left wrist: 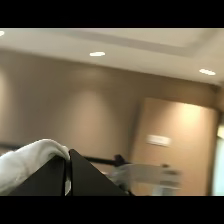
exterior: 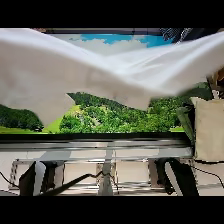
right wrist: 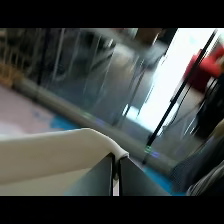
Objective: Fold the clothes and pants, and hang the long-sleeved shirts on hangers.
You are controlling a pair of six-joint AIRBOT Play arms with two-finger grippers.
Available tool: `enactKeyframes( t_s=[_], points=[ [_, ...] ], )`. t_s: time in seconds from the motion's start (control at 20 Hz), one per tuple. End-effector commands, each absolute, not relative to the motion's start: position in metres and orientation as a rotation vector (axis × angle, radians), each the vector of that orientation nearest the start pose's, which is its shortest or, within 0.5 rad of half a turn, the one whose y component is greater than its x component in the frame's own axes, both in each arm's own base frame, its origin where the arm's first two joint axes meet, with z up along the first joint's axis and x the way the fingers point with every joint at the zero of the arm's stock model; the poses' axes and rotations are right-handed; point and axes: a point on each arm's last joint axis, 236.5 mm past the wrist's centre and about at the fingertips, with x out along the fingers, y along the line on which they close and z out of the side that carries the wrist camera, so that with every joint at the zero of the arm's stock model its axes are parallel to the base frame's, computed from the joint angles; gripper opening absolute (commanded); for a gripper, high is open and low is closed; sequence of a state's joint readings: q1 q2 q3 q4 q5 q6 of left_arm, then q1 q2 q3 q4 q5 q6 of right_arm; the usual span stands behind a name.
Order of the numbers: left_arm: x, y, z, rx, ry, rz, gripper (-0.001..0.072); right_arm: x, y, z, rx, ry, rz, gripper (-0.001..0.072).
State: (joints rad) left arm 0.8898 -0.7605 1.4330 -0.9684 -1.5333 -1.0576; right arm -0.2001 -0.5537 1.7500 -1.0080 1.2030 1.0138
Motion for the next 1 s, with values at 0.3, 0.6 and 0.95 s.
enactKeyframes(
  t_s=[0.3,0.6,0.95],
  points=[
    [0.215,-0.105,0.512,-0.430,-0.089,-1.021,0.0005,0.225,0.073,0.499,-0.327,0.020,0.323,0.0021],
    [0.383,-0.049,0.258,-0.714,0.435,-0.579,0.0006,0.408,0.044,0.229,0.013,0.761,0.463,0.0021],
    [0.503,0.010,0.014,-0.915,0.702,-0.205,0.0005,0.541,0.013,0.028,0.214,0.867,0.281,0.0021]
  ],
)
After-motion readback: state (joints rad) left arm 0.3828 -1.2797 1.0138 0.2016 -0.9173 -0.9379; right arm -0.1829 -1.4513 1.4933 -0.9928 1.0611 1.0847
